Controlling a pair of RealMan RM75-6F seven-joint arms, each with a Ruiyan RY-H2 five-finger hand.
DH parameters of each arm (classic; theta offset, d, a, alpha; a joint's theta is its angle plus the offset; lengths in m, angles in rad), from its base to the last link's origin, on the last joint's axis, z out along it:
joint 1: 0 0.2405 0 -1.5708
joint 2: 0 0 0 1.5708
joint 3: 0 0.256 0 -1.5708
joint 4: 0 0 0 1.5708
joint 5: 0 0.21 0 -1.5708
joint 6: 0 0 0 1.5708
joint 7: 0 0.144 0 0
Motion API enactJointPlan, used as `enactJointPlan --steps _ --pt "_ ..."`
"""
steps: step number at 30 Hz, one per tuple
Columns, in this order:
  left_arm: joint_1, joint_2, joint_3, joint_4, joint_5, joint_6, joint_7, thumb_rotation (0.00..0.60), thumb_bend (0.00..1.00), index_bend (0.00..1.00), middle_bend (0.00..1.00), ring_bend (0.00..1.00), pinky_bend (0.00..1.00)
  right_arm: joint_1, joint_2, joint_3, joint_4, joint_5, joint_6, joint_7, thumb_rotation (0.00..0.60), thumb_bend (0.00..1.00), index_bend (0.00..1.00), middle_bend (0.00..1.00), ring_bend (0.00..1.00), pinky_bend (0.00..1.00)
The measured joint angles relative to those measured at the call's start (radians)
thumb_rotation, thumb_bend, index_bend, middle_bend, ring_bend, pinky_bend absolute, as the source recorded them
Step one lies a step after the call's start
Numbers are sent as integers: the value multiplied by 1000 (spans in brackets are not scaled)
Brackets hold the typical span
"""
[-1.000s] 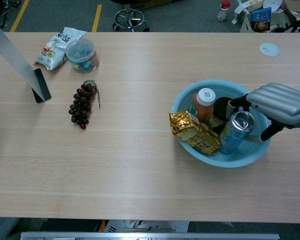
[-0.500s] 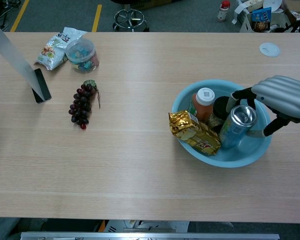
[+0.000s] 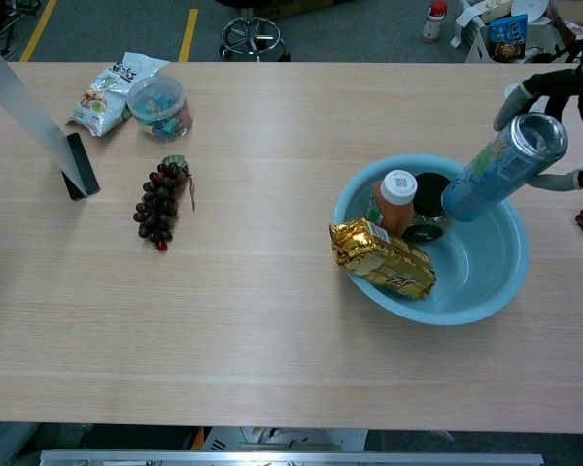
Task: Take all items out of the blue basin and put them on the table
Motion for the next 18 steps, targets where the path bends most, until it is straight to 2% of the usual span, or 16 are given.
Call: enactJointPlan --steps 6,18 --pt "-8 0 -2 -16 0 -8 18 600 269 313 308 247 296 10 18 42 52 66 -11 68 600 365 519 525 516 740" --pt "-22 -9 -7 -25 -18 -30 43 600 269 312 308 247 318 89 -42 107 198 211 -154 123 600 364 519 525 516 740"
